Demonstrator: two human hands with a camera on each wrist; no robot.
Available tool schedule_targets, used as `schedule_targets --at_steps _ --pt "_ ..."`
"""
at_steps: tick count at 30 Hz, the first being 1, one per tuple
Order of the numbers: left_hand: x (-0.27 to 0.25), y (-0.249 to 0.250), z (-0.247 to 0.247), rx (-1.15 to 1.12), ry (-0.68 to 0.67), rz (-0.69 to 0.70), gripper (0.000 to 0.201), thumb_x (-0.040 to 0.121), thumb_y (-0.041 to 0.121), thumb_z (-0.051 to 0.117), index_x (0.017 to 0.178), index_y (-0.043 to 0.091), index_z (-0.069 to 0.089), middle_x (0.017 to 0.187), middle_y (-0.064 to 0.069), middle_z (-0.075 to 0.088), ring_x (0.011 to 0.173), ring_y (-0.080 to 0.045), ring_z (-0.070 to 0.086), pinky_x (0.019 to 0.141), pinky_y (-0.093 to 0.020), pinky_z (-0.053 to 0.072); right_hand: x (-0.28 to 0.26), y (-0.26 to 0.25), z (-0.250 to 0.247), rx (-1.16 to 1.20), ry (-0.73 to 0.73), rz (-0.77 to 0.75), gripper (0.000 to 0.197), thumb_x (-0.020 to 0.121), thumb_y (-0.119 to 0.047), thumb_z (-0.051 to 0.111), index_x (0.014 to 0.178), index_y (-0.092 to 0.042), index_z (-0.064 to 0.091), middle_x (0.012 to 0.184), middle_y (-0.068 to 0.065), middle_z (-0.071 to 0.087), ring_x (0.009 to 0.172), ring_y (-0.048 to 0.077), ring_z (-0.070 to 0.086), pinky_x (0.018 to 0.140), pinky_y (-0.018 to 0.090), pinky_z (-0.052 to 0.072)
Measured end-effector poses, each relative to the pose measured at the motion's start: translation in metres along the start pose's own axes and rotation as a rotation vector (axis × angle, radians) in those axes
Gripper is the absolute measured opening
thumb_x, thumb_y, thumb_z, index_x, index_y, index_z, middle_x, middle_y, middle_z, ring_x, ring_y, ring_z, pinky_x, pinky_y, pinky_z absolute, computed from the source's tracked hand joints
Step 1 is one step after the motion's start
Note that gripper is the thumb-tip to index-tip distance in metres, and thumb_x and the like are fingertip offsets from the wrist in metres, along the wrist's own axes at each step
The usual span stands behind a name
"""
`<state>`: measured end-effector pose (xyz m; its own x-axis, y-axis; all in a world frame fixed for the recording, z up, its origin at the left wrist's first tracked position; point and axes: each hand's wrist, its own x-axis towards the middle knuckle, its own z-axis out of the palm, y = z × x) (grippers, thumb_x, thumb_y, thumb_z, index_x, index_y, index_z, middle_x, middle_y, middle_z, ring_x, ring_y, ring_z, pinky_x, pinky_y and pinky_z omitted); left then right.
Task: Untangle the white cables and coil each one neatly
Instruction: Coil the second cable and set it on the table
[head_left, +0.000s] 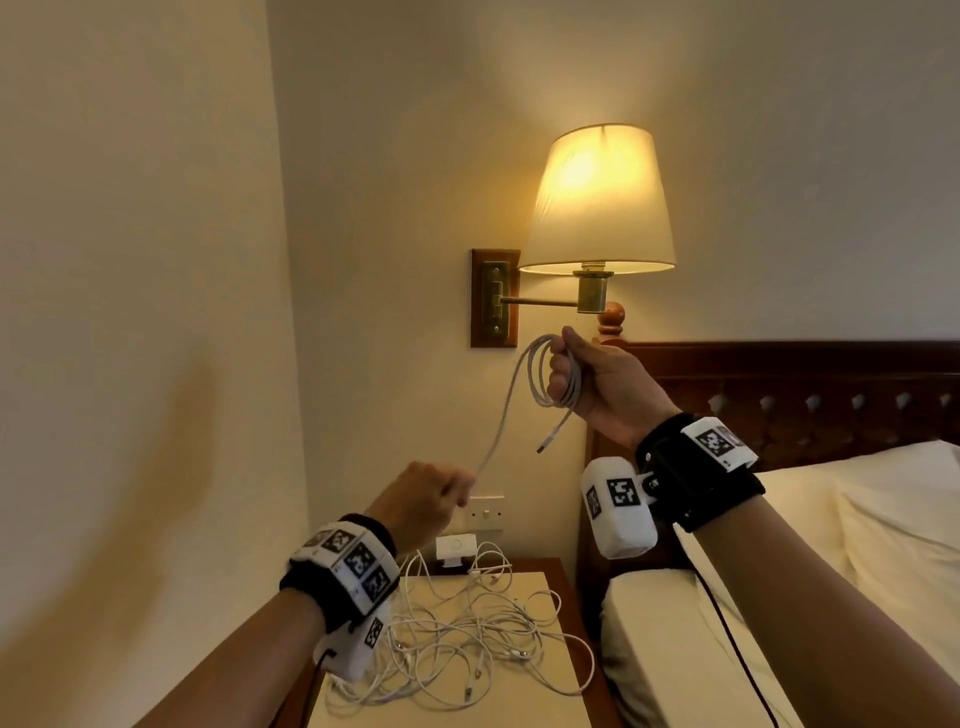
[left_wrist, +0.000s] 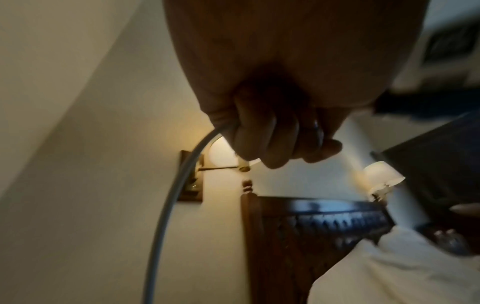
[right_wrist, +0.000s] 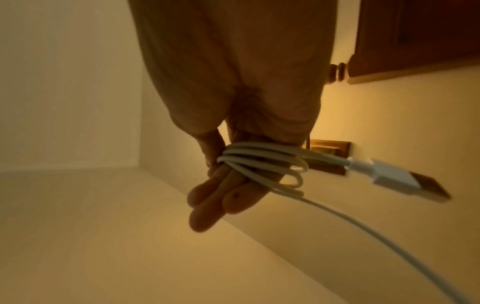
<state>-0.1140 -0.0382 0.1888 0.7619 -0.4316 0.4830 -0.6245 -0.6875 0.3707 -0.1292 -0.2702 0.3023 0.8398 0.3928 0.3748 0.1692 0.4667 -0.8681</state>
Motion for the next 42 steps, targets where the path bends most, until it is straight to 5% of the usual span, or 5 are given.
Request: schedule_targets --at_steps 4,12,26,36,42 --pt "-0.002 0.055 -0.011 0.224 -0.190 0.180 0.037 0.103 0.036 0.037 0.075 0.018 0.054 0.060 0.010 0.048 0.050 -0.006 0.042 0.056 -0.025 0.039 0.001 0.021 0.006 -0.257 0.045 0.008 0.026 0.103 -0.024 0.042 0.092 -0.006 0.058 0.073 0.008 0.065 0.069 0.021 0.067 0.067 0.029 0.055" --pt "0.014 0.066 -0.038 0.371 0.431 0.572 0.031 0.099 0.036 0.042 0.089 0.014 0.061 0.066 0.004 0.058 0.051 0.000 0.033 0.050 -0.009 0.027 -0.004 0.026 0.016 -0.387 0.015 0.009 0.028 0.102 -0.025 0.045 0.092 -0.004 0.061 0.069 0.004 0.060 0.059 0.011 0.056 0.056 0.019 0.050" --pt "0.034 0.032 -0.041 0.260 0.597 0.310 0.032 0.096 0.048 0.042 0.076 0.022 0.044 0.057 0.011 0.043 0.044 -0.005 0.035 0.047 -0.016 0.026 -0.007 0.036 0.030 -0.503 -0.102 0.155 0.040 0.106 -0.032 0.029 0.092 -0.009 0.059 0.054 -0.003 0.045 0.044 0.009 0.038 0.048 0.021 0.033" --pt "0.035 -0.001 -0.036 0.037 0.571 0.229 0.054 0.094 0.066 0.023 0.075 0.021 0.046 0.055 0.009 0.045 0.045 -0.009 0.040 0.047 -0.026 0.037 -0.004 0.045 0.020 0.116 -0.140 0.239 0.033 0.105 -0.031 0.032 0.088 -0.012 0.053 0.055 -0.008 0.033 0.042 0.005 0.030 0.048 0.019 0.031" --pt "0.013 -0.050 -0.032 -0.032 0.478 0.088 0.041 0.092 0.066 0.026 0.072 0.034 0.042 0.058 0.011 0.046 0.050 -0.005 0.046 0.051 -0.014 0.035 -0.004 0.028 0.000 0.289 -0.140 0.157 0.033 0.105 -0.030 0.028 0.088 -0.014 0.050 0.053 -0.010 0.033 0.041 0.005 0.031 0.048 0.018 0.031"
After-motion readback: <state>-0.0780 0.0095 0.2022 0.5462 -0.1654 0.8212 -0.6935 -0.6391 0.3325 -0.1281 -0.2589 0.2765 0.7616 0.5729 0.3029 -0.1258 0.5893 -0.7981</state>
